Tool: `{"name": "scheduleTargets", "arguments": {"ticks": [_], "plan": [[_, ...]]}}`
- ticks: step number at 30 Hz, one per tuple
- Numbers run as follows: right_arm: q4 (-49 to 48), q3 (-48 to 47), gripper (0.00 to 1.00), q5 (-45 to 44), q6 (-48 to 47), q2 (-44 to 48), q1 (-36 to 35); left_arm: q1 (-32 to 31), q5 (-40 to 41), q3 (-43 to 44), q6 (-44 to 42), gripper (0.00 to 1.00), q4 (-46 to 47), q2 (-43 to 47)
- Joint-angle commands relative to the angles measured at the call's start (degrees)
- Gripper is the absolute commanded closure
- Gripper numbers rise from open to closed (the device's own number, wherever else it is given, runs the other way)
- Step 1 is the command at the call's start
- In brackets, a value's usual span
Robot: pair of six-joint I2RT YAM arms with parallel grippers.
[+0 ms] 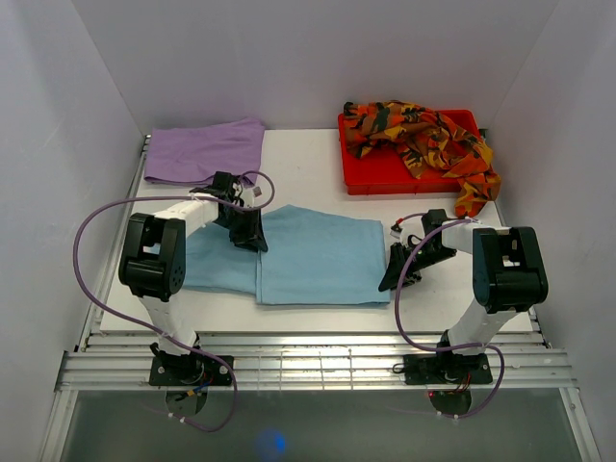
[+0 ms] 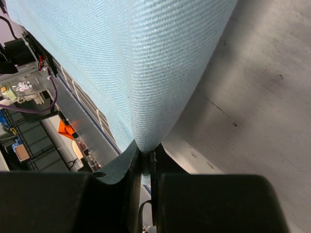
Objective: Fold and stack the trousers
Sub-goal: Fold the trousers
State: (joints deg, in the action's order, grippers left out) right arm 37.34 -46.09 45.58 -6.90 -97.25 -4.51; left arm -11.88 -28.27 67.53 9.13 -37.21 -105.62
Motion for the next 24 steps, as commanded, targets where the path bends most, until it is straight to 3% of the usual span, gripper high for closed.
{"name": "scheduleTargets", "arguments": {"ticks": [1,3,4,6,14,24], "plan": [[1.16,-1.64,0.91,0.12,-1.19,-0.74,0.29,-0.95,-4.51,1.38,0.81,0.69,2.84,1.90],[1.24,-1.64,0.91,0.12,-1.28,-0.75,0.29,-0.95,-4.16,1.29,0.89,0.78,3.11,2.79],[1.24,-1.64,0.90,0.03,-1.28,-0.75,0.29,-0.95,-3.64,1.38,0.81,0.90,3.11,3.23],[1.33,-1.73,0.89,0.03,-1.28,-0.83,0.29,-0.95,-3.02,1.64,0.46,1.00,2.93,4.63],[1.33,-1.90,0.71,-0.41,-1.28,-0.75,0.29,-0.95,-1.87,3.40,-1.56,1.00,3.55,5.78],[1.33,-2.43,0.63,-0.93,-1.63,-0.75,0.38,-0.95,-0.91,4.19,-2.18,1.00,5.83,2.71]]}}
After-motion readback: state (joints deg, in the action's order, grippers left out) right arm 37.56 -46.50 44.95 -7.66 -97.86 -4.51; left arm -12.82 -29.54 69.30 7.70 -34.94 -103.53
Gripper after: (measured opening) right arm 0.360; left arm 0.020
